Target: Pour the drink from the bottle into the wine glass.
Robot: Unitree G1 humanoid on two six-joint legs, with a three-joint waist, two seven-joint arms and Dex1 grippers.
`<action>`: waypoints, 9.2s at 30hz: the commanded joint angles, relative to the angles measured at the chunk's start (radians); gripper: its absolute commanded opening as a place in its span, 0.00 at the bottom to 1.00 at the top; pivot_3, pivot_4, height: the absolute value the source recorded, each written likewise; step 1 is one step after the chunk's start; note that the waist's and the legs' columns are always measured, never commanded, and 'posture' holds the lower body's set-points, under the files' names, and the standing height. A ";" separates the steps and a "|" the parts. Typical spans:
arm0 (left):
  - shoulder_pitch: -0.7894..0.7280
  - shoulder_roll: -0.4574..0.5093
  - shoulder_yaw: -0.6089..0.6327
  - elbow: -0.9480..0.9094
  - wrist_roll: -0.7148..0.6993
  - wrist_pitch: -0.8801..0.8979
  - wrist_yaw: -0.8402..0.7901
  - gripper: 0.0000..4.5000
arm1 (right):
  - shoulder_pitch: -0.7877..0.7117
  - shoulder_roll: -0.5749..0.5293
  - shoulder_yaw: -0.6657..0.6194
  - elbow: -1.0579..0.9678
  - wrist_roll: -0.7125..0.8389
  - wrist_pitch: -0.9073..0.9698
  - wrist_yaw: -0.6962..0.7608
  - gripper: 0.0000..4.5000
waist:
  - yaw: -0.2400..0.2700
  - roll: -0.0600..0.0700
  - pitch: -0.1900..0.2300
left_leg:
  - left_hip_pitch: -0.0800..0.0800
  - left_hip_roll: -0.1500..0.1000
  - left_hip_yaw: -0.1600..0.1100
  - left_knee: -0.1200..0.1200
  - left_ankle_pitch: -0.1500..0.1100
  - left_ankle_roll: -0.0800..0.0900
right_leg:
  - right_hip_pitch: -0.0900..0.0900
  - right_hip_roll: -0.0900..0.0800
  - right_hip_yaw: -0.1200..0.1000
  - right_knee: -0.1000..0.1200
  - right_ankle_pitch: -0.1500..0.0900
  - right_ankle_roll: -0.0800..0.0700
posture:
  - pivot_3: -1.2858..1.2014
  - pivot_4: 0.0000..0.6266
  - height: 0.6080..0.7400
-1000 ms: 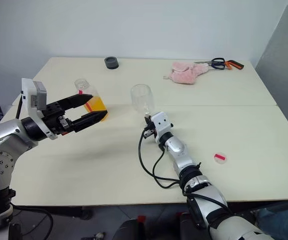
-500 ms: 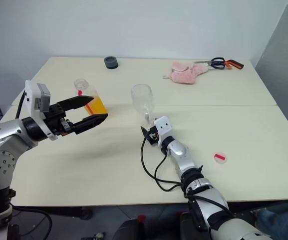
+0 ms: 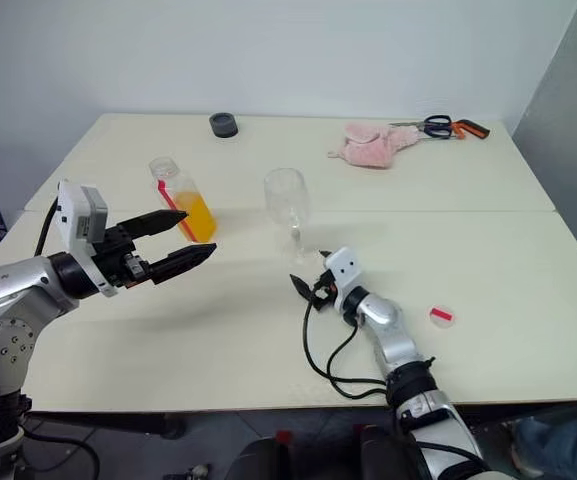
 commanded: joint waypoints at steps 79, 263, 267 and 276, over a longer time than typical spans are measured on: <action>-0.647 -0.220 -0.145 1.112 0.503 -0.681 0.152 0.36 | 0.154 -0.390 0.024 -1.010 0.326 0.636 0.139 1.00 | 0.019 -0.002 0.000 | -0.007 -0.002 -0.001 0.003 0.000 0.000 | -0.001 0.000 -0.007 -0.001 0.000 0.000 | 0.52 0.24 1.00; -0.961 -0.085 -0.631 1.136 1.328 -1.385 0.634 0.36 | 0.118 -0.440 -0.117 -1.076 0.480 0.739 0.016 1.00 | 0.019 -0.003 0.000 | -0.011 -0.002 0.001 0.005 0.000 0.000 | -0.005 0.000 -0.006 0.000 0.000 0.000 | 0.52 0.24 1.00; -0.962 -0.083 -0.633 1.139 1.332 -1.387 0.638 0.36 | 0.115 -0.438 -0.114 -1.076 0.481 0.741 0.015 1.00 | 0.019 -0.003 0.000 | -0.011 -0.002 0.001 0.005 0.000 0.000 | -0.005 0.000 -0.006 0.000 0.000 0.000 | 0.52 0.24 1.00; -0.963 -0.082 -0.634 1.142 1.335 -1.388 0.641 0.36 | 0.113 -0.436 -0.111 -1.077 0.481 0.743 0.013 1.00 | 0.019 -0.003 0.000 | -0.011 -0.002 0.001 0.005 0.000 0.000 | -0.005 0.000 -0.006 0.000 0.000 0.000 | 0.52 0.24 1.00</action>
